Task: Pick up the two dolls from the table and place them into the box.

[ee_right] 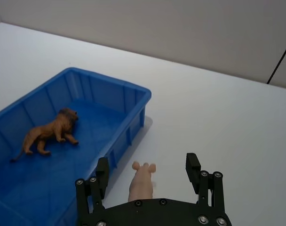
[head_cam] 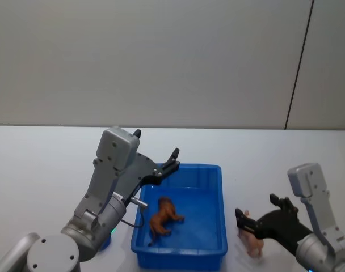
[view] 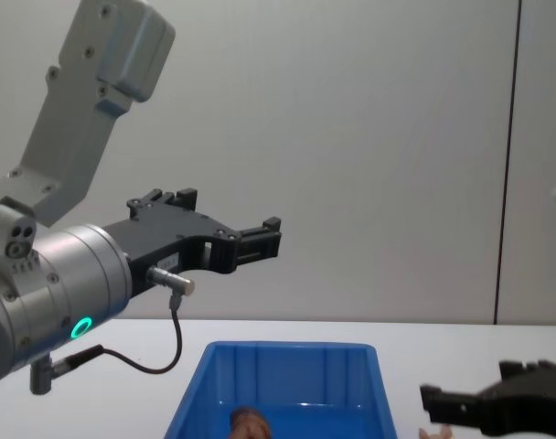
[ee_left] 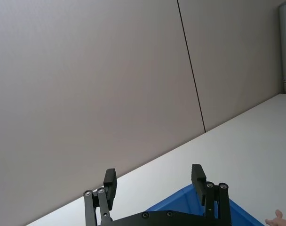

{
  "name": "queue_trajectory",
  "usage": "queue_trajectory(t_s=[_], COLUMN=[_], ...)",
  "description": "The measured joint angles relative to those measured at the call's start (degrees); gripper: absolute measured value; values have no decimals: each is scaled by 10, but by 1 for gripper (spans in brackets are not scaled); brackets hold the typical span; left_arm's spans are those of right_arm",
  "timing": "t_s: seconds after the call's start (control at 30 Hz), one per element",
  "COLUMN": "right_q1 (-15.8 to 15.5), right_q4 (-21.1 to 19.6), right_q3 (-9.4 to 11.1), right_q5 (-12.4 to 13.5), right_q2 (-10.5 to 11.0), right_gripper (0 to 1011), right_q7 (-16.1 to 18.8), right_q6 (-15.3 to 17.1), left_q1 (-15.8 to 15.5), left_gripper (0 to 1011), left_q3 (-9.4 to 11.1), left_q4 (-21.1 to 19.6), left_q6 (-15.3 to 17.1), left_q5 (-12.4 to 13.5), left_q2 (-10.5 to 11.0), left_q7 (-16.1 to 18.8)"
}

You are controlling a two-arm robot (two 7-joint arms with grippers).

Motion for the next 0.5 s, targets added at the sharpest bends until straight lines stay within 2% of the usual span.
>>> queue_trajectory(t_s=[0.23,0.5], right_q1=[-4,-1], right_q4=[12,43], right_q3=[0,-3], right_q5=[-4,-14], right_q2=[4,2], right_gripper=[1001,1001], right_q7=[7,19], right_q6=[19,21], left_q1=[0,0], left_gripper=[1001,1001], left_q3=[0,0], left_q4=[0,0], left_q6=[0,0], left_q5=[0,0], left_q2=[0,0], left_q7=[0,0])
